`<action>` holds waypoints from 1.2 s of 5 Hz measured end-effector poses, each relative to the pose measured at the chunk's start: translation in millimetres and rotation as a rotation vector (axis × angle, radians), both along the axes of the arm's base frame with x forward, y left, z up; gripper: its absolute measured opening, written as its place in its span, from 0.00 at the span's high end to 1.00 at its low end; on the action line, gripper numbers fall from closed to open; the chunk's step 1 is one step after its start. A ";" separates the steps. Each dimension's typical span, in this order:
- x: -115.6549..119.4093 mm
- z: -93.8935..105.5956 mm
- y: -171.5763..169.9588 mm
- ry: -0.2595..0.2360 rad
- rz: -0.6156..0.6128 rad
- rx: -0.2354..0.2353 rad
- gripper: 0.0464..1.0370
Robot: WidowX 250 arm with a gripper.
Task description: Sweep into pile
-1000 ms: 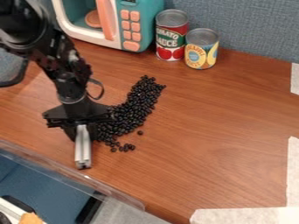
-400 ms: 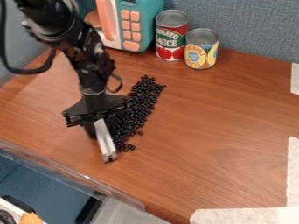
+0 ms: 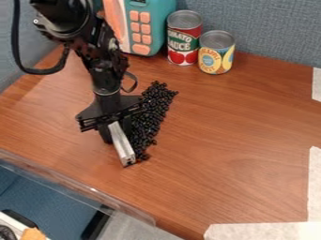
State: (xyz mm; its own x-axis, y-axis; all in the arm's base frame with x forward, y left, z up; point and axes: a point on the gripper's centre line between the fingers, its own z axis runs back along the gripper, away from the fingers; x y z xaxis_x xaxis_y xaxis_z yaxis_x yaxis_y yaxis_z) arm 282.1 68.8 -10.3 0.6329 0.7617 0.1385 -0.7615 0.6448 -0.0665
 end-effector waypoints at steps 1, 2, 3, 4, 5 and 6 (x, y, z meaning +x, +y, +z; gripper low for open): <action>1.7 0.3 -1.1 -0.005 0.010 -0.010 0.65; 4.2 1.6 -1.2 0.002 -0.016 -0.009 0.65; 2.0 7.2 1.1 0.024 -0.094 0.010 0.65; 13.4 26.5 16.7 0.014 -0.146 0.054 0.65; 24.8 42.9 31.9 0.016 -0.187 0.072 0.65; 31.5 43.4 52.4 0.012 -0.250 0.084 0.65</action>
